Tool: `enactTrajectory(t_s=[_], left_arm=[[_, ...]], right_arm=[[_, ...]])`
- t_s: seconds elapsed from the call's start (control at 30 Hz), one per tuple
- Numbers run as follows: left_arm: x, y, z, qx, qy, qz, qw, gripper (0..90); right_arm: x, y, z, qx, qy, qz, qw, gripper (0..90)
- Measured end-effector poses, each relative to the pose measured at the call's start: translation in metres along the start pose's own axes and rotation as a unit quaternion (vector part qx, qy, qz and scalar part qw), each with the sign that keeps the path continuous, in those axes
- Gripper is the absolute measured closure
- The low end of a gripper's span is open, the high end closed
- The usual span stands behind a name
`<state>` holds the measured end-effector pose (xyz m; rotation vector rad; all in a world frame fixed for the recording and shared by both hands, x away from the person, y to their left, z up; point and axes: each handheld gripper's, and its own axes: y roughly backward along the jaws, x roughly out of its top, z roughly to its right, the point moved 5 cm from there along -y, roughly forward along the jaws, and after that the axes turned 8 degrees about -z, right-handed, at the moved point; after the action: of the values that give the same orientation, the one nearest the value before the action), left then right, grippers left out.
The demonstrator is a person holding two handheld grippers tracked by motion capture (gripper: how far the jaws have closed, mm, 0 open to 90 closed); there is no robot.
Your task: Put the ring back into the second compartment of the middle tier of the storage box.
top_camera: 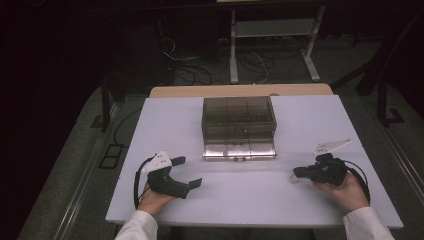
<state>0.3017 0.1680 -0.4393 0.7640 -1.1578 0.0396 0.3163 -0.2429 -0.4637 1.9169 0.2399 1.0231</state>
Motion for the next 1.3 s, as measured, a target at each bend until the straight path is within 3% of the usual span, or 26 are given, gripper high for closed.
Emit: enactTrajectory(t_s=[1.3], left_arm=[[0.004,0.006,-0.002,0.006,0.012,0.024,0.9996,0.0]], right_arm=[[0.043,0.027,-0.017,0.024,0.029,0.021,0.9991,85.6]])
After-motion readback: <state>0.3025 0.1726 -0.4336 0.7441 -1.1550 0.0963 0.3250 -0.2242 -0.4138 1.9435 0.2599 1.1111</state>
